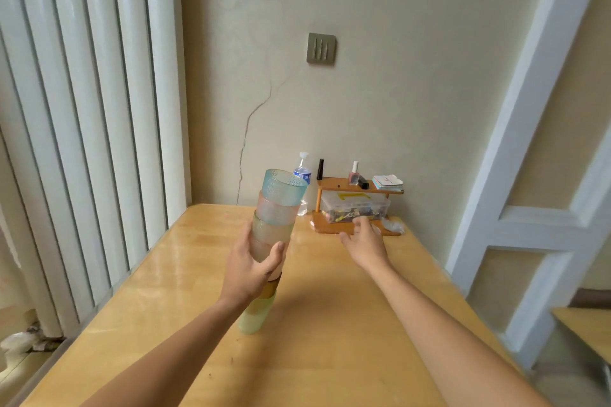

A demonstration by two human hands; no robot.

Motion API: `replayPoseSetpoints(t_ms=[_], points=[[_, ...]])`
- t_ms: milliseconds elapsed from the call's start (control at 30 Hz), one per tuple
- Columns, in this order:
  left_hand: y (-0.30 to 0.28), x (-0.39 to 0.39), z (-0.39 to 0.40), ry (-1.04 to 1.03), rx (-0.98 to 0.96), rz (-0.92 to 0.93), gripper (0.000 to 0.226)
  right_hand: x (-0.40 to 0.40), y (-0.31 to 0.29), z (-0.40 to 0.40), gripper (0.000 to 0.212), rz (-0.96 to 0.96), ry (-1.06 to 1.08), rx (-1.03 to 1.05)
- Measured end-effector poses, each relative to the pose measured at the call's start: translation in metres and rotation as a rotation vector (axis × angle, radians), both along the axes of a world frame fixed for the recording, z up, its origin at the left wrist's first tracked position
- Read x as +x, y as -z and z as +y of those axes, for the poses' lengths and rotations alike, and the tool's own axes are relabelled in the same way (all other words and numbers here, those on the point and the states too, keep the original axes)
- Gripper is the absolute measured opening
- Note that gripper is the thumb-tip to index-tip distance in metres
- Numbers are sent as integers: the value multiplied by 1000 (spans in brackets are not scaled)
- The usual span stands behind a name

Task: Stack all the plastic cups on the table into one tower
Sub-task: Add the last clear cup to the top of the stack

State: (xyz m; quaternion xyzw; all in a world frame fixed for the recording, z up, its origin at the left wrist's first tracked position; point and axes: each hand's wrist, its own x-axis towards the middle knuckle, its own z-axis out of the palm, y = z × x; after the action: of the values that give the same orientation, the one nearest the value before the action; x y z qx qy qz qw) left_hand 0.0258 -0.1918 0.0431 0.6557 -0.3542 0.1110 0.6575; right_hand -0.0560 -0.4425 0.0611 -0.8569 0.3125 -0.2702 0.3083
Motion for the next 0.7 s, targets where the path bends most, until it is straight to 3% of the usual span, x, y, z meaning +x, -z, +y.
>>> replayPoseSetpoints(t_ms=[200,367,533,700], points=[[5,19,-8,27,-10,4,44,21,37,-65,46,171,148,-135],[0,22,-9,39,-29,15,42,46,59,-91,39,284,200,-92],[0,21,-6,53,-68,3,38,50,59,-84,7,159,241,-58],[0,14,2,50,-89,4,34,52,34,-49,9,71,61,-87]])
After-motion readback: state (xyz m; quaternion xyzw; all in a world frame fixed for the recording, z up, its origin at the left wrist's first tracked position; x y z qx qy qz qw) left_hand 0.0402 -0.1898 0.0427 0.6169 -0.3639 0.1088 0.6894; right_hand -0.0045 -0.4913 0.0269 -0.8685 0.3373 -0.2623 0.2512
